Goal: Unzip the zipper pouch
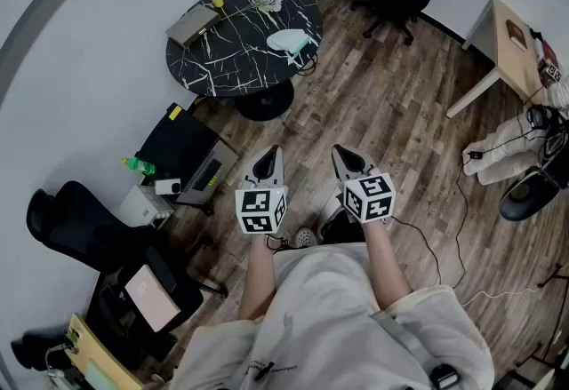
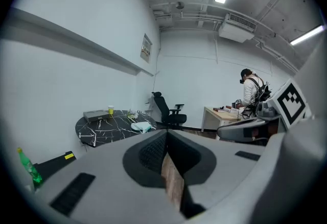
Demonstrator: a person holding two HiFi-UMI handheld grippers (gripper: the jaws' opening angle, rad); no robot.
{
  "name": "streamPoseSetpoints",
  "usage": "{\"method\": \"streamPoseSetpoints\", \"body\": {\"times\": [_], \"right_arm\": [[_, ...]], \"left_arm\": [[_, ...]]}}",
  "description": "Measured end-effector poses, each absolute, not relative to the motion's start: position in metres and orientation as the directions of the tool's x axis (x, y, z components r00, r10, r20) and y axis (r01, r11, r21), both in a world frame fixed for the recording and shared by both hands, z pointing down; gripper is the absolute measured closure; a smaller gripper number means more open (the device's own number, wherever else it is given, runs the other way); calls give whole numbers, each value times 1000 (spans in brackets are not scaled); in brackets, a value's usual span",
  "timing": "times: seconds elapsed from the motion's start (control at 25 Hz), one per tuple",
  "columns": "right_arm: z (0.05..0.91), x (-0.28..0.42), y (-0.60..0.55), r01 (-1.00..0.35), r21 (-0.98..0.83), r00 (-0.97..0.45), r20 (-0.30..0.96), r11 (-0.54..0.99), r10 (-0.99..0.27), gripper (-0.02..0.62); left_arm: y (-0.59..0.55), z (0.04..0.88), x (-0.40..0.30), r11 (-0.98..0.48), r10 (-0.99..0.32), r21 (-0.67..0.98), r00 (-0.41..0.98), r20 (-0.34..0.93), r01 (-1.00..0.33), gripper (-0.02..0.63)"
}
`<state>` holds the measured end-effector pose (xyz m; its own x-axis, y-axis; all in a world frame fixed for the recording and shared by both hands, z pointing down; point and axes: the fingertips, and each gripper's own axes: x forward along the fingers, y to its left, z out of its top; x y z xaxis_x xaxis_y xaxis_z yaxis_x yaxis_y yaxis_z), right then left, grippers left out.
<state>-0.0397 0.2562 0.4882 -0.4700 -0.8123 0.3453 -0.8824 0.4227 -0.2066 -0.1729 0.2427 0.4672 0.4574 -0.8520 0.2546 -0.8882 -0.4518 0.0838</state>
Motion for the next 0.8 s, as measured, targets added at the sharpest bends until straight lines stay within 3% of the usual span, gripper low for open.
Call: {"method": "streamPoseSetpoints", "body": {"times": [0.6,0.8], "right_arm": [[483,-40,271,-878,-190,-478,309,439,-822,587],[481,-39,277,-867,-197,-497,298,457,-815,491]], "left_arm": [[258,469,-168,-469,-843,79,473,257,-879,581],[260,466,-165,-464,-848,79,468,249,-883,569]]}}
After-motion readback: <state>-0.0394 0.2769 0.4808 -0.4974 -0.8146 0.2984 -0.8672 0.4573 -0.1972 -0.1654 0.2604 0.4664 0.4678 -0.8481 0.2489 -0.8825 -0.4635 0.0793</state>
